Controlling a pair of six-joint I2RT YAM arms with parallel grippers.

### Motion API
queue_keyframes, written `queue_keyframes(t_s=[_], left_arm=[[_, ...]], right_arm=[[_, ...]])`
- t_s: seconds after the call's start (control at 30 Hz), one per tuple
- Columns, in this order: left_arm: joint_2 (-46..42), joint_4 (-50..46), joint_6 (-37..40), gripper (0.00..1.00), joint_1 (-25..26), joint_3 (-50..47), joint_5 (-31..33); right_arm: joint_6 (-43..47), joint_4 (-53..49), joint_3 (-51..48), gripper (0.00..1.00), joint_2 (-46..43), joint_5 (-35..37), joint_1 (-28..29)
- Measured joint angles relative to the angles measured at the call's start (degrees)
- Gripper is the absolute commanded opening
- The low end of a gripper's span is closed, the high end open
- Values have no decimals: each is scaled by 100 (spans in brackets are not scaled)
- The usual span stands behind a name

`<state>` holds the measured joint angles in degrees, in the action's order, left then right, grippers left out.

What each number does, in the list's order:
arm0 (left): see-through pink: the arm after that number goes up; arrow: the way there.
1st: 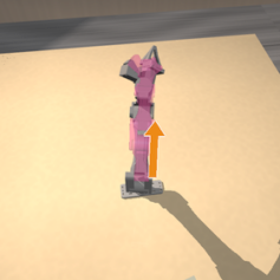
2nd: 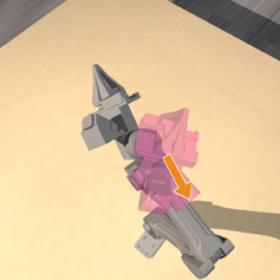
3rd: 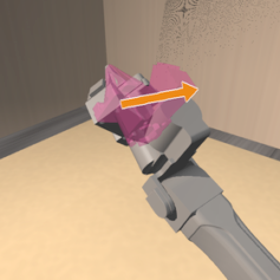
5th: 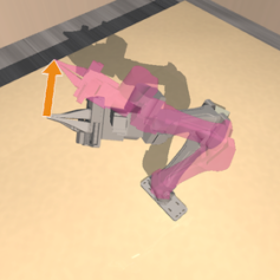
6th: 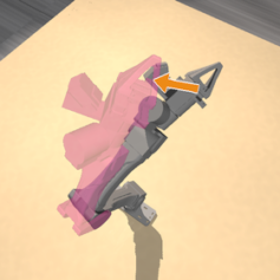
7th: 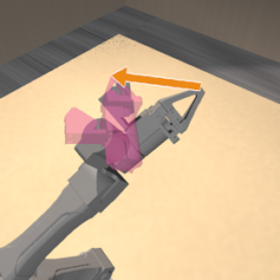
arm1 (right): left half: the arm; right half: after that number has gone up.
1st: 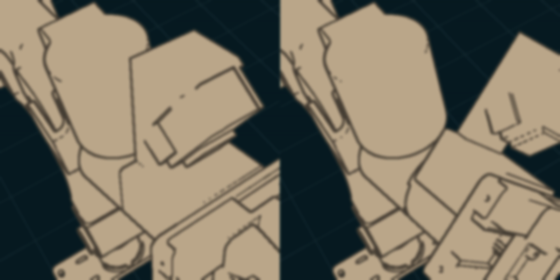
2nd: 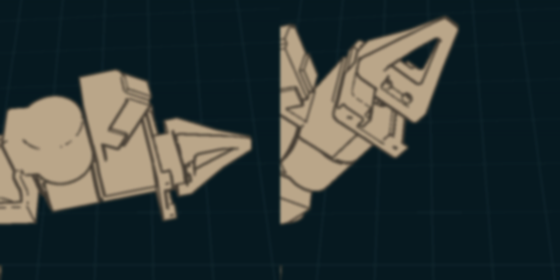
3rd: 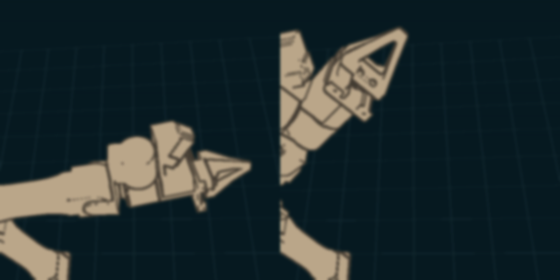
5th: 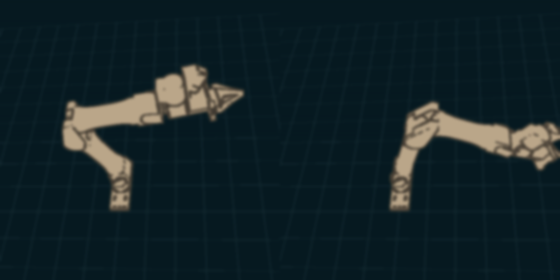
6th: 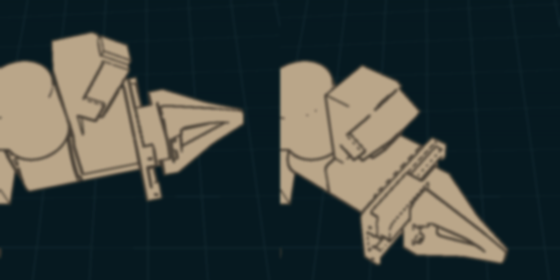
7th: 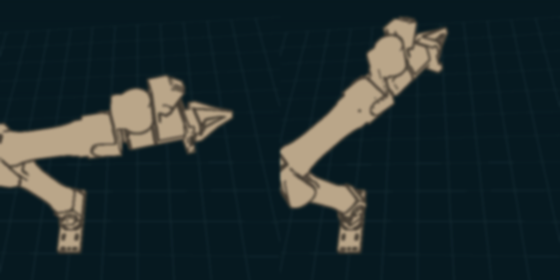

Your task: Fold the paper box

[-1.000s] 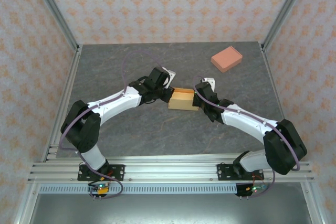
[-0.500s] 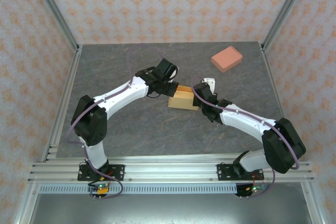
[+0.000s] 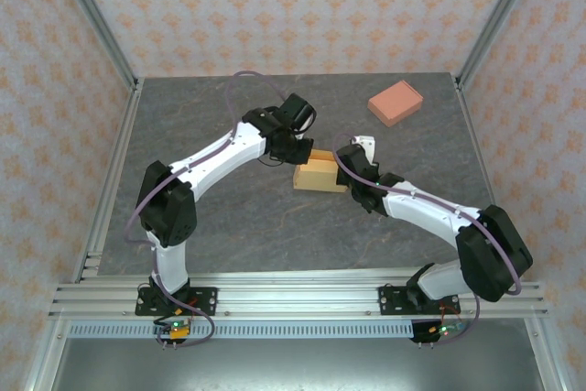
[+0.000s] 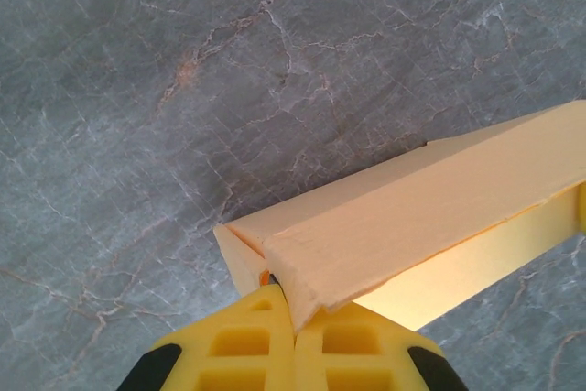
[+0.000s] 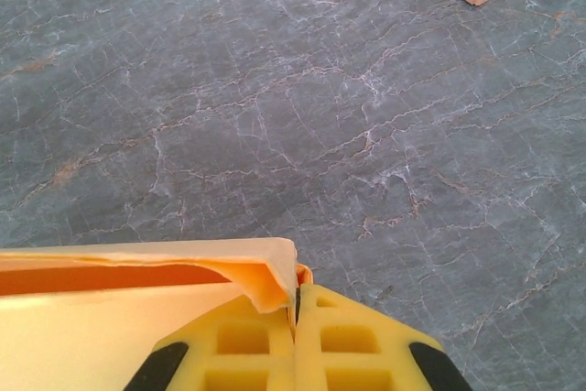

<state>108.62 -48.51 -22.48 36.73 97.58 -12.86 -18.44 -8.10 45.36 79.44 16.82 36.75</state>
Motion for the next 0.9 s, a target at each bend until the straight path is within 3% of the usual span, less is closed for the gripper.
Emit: queue_keyframes(t_s=[0.47, 0.9], left_arm=[[2, -9, -636, 0, 70, -389, -90], [-529, 1158, -1204, 2, 400, -1482, 658]], right_arm=[[2, 2, 31, 4, 24, 15, 11], [0, 2, 33, 4, 35, 15, 13]])
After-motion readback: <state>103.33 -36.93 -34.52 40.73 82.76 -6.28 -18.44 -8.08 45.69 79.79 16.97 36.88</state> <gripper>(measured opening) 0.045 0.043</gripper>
